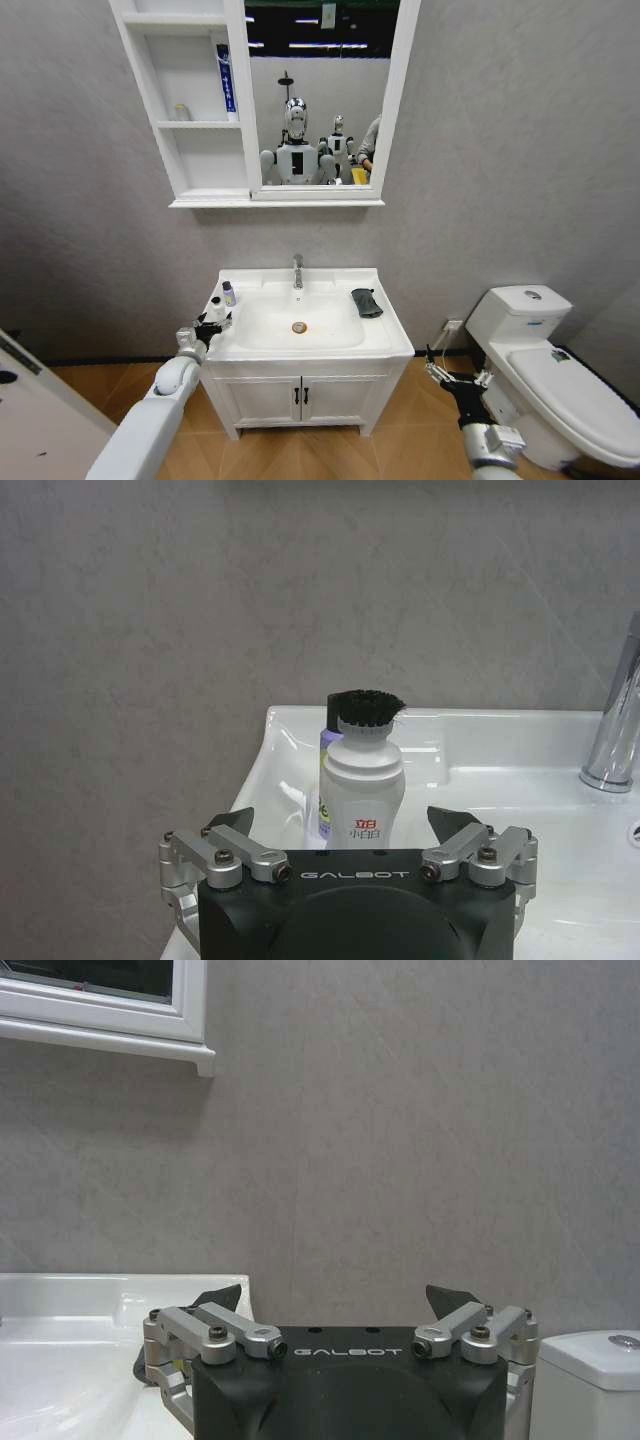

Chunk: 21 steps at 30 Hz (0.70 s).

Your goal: Move facial cleanser and shampoo from washbasin to cabinet, then wipe washbasin with towel.

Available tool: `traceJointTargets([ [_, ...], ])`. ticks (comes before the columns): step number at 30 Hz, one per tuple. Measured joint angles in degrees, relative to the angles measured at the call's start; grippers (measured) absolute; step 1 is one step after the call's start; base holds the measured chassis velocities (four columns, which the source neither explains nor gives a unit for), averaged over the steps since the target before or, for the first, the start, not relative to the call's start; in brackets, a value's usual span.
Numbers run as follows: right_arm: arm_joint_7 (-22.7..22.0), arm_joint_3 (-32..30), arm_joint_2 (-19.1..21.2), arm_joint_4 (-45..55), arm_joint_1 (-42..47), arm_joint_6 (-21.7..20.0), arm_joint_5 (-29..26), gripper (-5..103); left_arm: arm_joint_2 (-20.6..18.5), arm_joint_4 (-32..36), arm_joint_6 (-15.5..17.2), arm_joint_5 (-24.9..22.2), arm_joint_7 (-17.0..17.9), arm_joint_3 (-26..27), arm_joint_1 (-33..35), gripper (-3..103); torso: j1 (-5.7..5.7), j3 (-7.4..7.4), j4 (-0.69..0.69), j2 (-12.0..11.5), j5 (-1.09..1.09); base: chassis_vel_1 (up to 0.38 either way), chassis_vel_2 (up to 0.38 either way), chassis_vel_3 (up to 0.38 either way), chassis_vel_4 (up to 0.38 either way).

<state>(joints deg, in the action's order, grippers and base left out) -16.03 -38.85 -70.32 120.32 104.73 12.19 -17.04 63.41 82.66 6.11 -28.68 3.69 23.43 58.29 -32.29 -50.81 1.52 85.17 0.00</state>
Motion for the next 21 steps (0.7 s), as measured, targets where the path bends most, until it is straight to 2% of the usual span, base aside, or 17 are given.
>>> traceJointTargets([
  [4, 0.0, 0.3, -0.9, 0.1, 0.2, 0.1, 0.6, 100, 0.1, -0.6, 0.0, 0.3, 0.4, -0.2, -0.4, 96, 0.0, 0.0, 0.0, 0.0, 0.01, 0.0, 0.0, 0.0, 0.0],
  [6, 0.0, 0.3, -1.4, 0.2, 0.4, 0.2, 0.7, 100, 0.2, -1.2, -0.3, 0.8, -0.5, -0.2, -0.5, 86, 0.0, 0.0, 0.0, 0.0, -0.01, 0.0, 0.0, 0.0, 0.0],
  [7, 0.0, 0.3, -1.4, 0.2, 0.4, 0.2, 0.7, 100, 0.2, -1.2, -0.3, 0.8, -0.5, -0.2, -0.5, 86, 0.0, 0.0, 0.0, 0.0, -0.01, 0.0, 0.0, 0.0, 0.0],
  [8, 0.0, 0.3, -1.5, 0.2, 0.4, 0.2, 0.7, 100, 0.4, -1.5, -0.8, 1.0, -1.1, -0.1, -0.4, 76, 0.0, 0.0, 0.0, 0.0, 0.0, 0.0, 0.0, 0.0, 0.0],
  [9, 0.0, 0.3, -1.5, 0.2, 0.4, 0.2, 0.7, 100, 0.4, -1.5, -0.8, 1.0, -1.1, -0.1, -0.4, 76, 0.0, 0.0, 0.0, 0.0, 0.0, 0.0, 0.0, 0.0, 0.0],
  [11, 0.0, 0.3, -1.5, 0.3, 0.5, 0.2, 0.6, 100, 0.7, -2.0, -1.6, 1.4, -2.1, 0.4, -0.1, 64, 0.0, 0.0, 0.0, 0.0, -0.01, 0.0, 0.0, 0.0, 0.0],
  [12, 0.0, 0.3, -1.5, 0.3, 0.5, 0.2, 0.6, 100, 0.7, -2.0, -1.6, 1.4, -2.1, 0.4, -0.1, 64, 0.0, 0.0, 0.0, 0.0, -0.01, 0.0, 0.0, 0.0, 0.0],
  [13, 0.0, 0.2, -1.4, 0.4, 0.6, 0.2, 0.5, 100, 0.7, -2.1, -1.8, 1.5, -2.5, 0.5, -0.1, 59, 0.0, 0.0, -0.01, 0.0, 0.0, 0.0, 0.0, 0.0, 0.0],
  [15, 0.0, 0.2, -1.4, 0.5, 0.6, 0.2, 0.5, 100, 0.7, -2.1, -2.0, 1.5, -2.8, 0.6, 0.0, 59, 0.0, 0.0, 0.0, 0.0, 0.0, 0.0, 0.0, 0.0, 0.0],
  [16, 0.0, 0.1, -1.3, 0.5, 0.7, 0.2, 0.3, 100, 0.7, -2.1, -2.0, 1.5, -3.2, 0.7, 0.0, 48, 0.01, 0.0, 0.0, 0.0, -0.01, 0.0, 0.0, 0.0, 0.0],
  [18, -0.1, 0.1, -1.2, 0.5, 0.7, 0.2, 0.2, 100, 0.6, -2.0, -2.0, 1.4, -3.5, 0.8, 0.0, 37, 0.01, 0.0, 0.0, 0.0, 0.0, 0.0, 0.0, 0.0, 0.0],
  [21, -0.1, 0.1, -1.2, 0.5, 0.7, 0.2, 0.1, 100, 0.6, -1.7, -2.0, 1.2, -3.5, 0.8, 0.0, 32, 0.01, 0.0, 0.0, 0.0, -0.01, 0.0, 0.0, 0.0, 0.0],
])
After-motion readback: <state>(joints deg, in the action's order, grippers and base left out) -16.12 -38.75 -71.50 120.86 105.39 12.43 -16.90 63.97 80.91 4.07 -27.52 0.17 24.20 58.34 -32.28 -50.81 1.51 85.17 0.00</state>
